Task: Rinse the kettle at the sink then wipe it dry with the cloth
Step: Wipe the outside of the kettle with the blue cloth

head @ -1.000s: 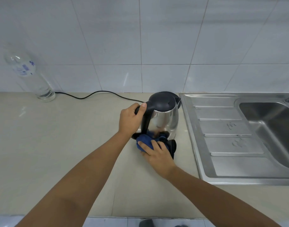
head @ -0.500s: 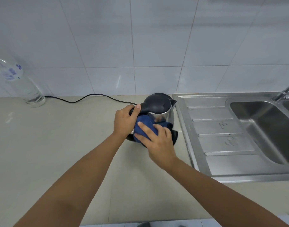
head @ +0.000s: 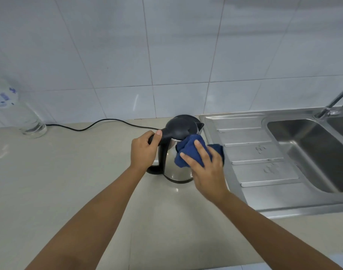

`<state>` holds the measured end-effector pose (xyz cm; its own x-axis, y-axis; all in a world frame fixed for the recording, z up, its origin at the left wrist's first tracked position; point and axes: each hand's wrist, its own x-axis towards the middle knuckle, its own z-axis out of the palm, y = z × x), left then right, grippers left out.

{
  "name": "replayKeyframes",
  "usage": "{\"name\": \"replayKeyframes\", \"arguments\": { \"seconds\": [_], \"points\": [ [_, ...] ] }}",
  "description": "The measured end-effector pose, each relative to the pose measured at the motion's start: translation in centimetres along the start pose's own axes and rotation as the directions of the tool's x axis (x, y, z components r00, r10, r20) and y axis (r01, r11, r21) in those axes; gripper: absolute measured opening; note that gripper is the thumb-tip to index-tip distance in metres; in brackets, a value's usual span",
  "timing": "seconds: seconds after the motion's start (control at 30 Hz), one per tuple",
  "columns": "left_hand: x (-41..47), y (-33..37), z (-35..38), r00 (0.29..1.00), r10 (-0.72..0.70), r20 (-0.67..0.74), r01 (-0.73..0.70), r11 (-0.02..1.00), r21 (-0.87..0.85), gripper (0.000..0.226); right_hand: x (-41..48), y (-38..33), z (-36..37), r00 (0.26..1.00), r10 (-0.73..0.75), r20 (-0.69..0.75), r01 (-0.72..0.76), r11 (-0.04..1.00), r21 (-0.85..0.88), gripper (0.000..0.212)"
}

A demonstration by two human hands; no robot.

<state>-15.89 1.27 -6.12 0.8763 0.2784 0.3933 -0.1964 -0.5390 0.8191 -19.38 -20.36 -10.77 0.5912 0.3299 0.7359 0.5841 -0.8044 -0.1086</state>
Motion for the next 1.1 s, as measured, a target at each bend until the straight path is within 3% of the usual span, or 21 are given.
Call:
{"name": "replayKeyframes", "arguments": {
  "seconds": [0.17,0.27,0.37,0.47,0.57,0.67,0.77,0.87,0.97,1.1],
  "points": [
    [0.0,0.3,-0.3,0.997,-0.053,0.049,0.054,0.998,-0.016,0.043,-2.4,-4.2,1.9,0.967,0.239,0.088,-0.249,0.959,0.133,0.052],
    [0.0,0.6,-0.5,0.993,-0.077,0.084,0.08,0.997,-0.022,0.044,-1.0,-4.3,1.5,0.925,0.37,0.08,-0.376,0.875,0.305,0.052],
    [-0.1,0.8,-0.6,0.99,-0.09,0.112,0.091,0.996,-0.003,0.041,1.9,-3.3,0.5,0.828,0.543,0.136,-0.526,0.671,0.522,0.061],
    [0.0,1.2,-0.9,0.991,-0.078,0.11,0.064,0.99,0.13,0.043,3.3,-1.3,0.5,0.678,0.703,0.215,-0.615,0.383,0.689,0.067],
    [-0.2,2.2,-0.5,0.998,0.05,0.044,-0.061,0.953,0.296,0.037,1.4,0.2,1.3,0.552,0.751,0.363,-0.691,0.168,0.704,0.06],
    [-0.8,3.2,0.4,0.99,0.143,-0.018,-0.124,0.909,0.398,0.033,-0.7,0.2,2.1,0.453,0.758,0.469,-0.765,0.06,0.641,0.052],
    [-1.4,3.1,0.7,0.983,0.176,-0.061,-0.125,0.866,0.483,0.037,-0.5,-0.3,1.8,0.429,0.776,0.462,-0.782,0.063,0.62,0.055],
    [-1.5,2.7,0.8,0.978,0.205,-0.047,-0.163,0.879,0.448,0.039,0.9,-0.6,0.8,0.534,0.764,0.363,-0.724,0.192,0.662,0.059],
    [-1.2,2.3,0.7,0.991,0.131,-0.027,-0.115,0.938,0.326,0.04,2.2,-1.0,0.6,0.612,0.725,0.315,-0.69,0.295,0.661,0.062],
    [-0.1,1.3,0.5,0.988,0.146,-0.045,-0.123,0.934,0.334,0.046,1.6,-0.8,1.9,0.582,0.723,0.372,-0.719,0.244,0.65,0.057]
  ]
}}
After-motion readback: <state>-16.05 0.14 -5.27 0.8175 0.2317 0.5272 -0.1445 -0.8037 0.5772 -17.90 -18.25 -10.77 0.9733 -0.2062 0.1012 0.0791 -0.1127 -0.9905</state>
